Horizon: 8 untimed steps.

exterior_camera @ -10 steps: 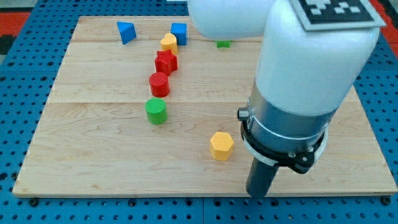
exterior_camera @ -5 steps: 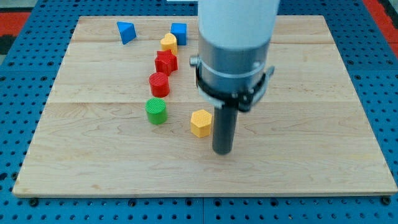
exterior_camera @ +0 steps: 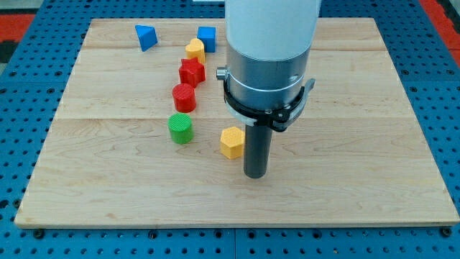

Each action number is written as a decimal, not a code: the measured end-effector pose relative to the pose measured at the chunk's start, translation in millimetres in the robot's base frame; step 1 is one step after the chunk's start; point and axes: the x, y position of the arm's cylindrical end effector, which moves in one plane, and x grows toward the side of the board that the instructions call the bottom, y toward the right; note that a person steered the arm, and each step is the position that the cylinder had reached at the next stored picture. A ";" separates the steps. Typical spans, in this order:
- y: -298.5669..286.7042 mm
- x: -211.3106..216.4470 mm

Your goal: Push the hexagon below the green circle

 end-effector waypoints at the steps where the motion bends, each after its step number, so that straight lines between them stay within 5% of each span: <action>1: -10.1 12.1; 3: 55.3 -4.9; 4: 41.3 -49.2; 8: -116.1 -37.7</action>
